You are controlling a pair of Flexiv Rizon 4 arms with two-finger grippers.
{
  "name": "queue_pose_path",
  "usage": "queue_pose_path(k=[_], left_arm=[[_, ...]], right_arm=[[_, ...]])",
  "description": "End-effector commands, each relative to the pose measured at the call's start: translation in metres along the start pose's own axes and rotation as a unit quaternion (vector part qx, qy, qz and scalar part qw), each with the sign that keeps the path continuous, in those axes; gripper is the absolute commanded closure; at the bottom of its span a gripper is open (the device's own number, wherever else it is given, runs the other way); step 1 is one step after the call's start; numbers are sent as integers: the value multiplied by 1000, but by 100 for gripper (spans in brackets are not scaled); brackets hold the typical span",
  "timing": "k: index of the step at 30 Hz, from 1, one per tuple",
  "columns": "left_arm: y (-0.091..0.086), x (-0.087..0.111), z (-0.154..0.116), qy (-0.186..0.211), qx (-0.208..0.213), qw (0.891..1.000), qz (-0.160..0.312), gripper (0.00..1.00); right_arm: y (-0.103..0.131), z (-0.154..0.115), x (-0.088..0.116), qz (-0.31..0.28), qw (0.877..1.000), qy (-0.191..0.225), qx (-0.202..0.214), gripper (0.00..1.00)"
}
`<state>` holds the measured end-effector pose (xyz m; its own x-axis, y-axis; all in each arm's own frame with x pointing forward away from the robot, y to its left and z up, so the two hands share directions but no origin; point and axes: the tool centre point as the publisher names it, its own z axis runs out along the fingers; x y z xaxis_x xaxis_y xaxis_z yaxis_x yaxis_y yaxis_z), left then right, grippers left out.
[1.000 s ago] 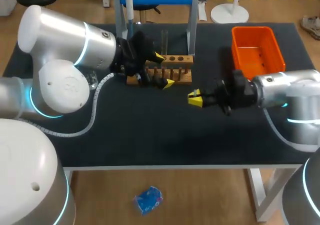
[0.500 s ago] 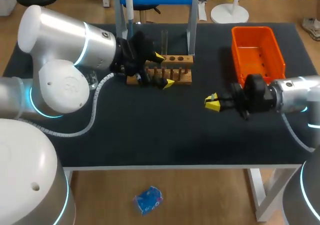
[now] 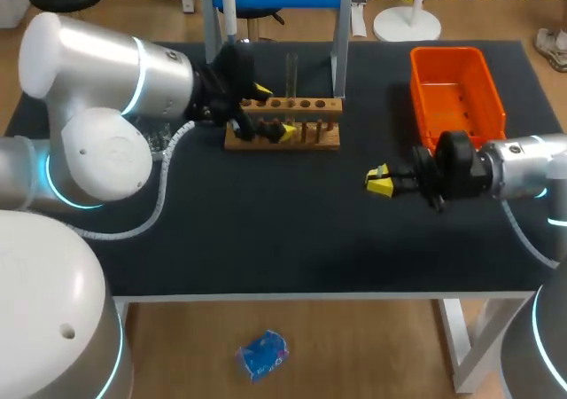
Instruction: Invert the test tube, pick up the pipette, mount the tip to pipette, aspirate from beaker and dispense into the tube, eject the tip, return the pipette, and cap with the stopper.
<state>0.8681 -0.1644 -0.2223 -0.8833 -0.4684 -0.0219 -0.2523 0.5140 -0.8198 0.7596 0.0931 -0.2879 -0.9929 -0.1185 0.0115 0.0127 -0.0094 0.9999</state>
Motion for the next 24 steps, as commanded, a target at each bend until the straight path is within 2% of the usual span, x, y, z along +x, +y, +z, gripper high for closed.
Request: queue_pose_path(k=[1, 5, 6, 13, 21, 24], left_arm=[[-3, -10, -3, -61, -2, 998, -22, 0], [-4, -34, -9, -120, 24, 991, -62, 0], [-4, -42, -10, -131, 39, 988, -76, 0], [-13, -88, -7, -195, 70, 972, -116, 0], [-20, -141, 7, -239, 85, 957, -141, 0], [-21, -146, 8, -248, 86, 955, -140, 0]], right_arm=[[0, 0, 0, 0, 1000, 1, 0, 100], [0, 0, 0, 0, 1000, 1, 0, 100], [0, 0, 0, 0, 1000, 1, 0, 100], [0, 0, 0, 0, 1000, 1, 0, 100], [0, 0, 0, 0, 1000, 1, 0, 100], [0, 0, 0, 0, 1000, 1, 0, 100]])
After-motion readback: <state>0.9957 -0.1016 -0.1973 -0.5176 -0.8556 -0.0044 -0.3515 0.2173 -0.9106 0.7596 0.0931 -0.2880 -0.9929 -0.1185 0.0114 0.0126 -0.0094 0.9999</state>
